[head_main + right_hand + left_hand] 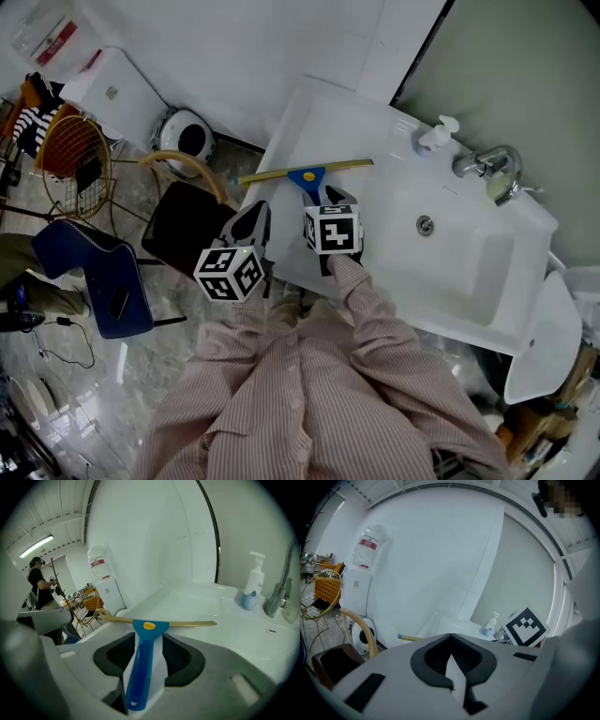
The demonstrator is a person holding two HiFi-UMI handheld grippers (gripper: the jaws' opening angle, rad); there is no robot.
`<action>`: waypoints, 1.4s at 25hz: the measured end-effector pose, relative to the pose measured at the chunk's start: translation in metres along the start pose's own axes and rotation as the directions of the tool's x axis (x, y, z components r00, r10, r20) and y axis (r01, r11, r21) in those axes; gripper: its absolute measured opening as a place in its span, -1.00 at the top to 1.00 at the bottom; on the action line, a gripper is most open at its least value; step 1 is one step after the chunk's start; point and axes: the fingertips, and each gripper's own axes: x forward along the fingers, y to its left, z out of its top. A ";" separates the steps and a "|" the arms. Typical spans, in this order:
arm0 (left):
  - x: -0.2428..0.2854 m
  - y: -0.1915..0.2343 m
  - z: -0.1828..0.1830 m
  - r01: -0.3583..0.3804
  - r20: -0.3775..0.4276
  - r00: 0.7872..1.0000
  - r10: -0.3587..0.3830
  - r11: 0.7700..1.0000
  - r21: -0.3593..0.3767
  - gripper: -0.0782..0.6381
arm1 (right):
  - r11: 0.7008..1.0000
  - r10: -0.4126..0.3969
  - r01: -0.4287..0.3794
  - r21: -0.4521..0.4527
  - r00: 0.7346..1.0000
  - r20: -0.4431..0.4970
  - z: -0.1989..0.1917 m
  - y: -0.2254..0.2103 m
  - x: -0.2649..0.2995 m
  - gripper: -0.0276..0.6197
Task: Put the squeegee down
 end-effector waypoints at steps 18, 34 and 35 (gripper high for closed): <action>-0.023 -0.042 0.034 0.100 0.067 0.992 -0.107 0.990 0.104 0.78 | 0.982 0.188 -0.176 -0.070 0.956 0.227 0.039 0.009 -0.077 0.87; -0.047 -0.049 0.078 0.073 0.185 0.977 -0.107 0.981 0.180 0.78 | 0.949 0.312 -0.289 -0.122 0.832 0.458 0.076 0.011 -0.146 0.90; -0.048 -0.049 0.082 0.072 0.194 0.975 -0.108 0.980 0.185 0.78 | 0.948 0.317 -0.292 -0.127 0.824 0.470 0.078 0.011 -0.150 0.90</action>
